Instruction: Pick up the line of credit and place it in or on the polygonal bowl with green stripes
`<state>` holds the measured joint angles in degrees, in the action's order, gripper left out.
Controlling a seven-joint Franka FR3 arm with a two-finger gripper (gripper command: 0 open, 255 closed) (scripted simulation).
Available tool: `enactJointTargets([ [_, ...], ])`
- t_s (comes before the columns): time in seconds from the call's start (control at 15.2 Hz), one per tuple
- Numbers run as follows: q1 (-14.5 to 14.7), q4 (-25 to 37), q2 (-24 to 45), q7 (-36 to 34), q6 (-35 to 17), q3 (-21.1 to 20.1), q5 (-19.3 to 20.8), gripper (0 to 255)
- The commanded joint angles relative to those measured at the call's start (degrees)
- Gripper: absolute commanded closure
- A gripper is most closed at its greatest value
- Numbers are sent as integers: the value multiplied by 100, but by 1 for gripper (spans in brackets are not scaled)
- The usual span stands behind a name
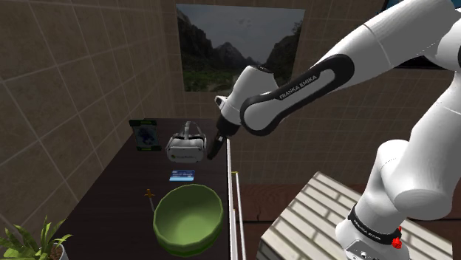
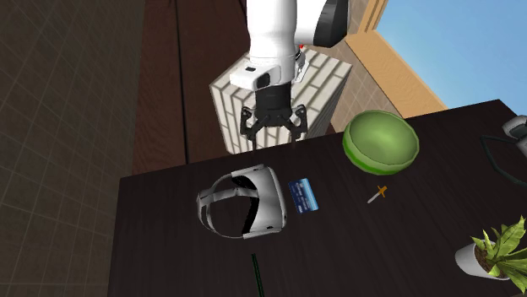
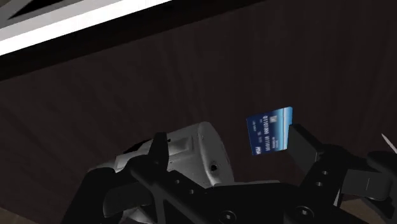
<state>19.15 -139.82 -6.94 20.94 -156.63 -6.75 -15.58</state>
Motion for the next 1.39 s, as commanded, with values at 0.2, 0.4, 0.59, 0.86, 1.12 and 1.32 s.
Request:
enactJointTargets([
  [0.2,310,584,905,949,-708,-148,-641,0],
  [0.4,382,968,1407,1551,-1046,-371,-1047,0],
  [0.59,378,1263,1796,1907,-1276,-566,-1253,0],
  [0.86,406,1458,2153,1915,-1452,-588,-1231,0],
  [1.12,431,1592,2384,1917,-1556,-591,-1213,0],
  [1.32,430,1593,2384,1915,-1556,-593,-1211,0],
])
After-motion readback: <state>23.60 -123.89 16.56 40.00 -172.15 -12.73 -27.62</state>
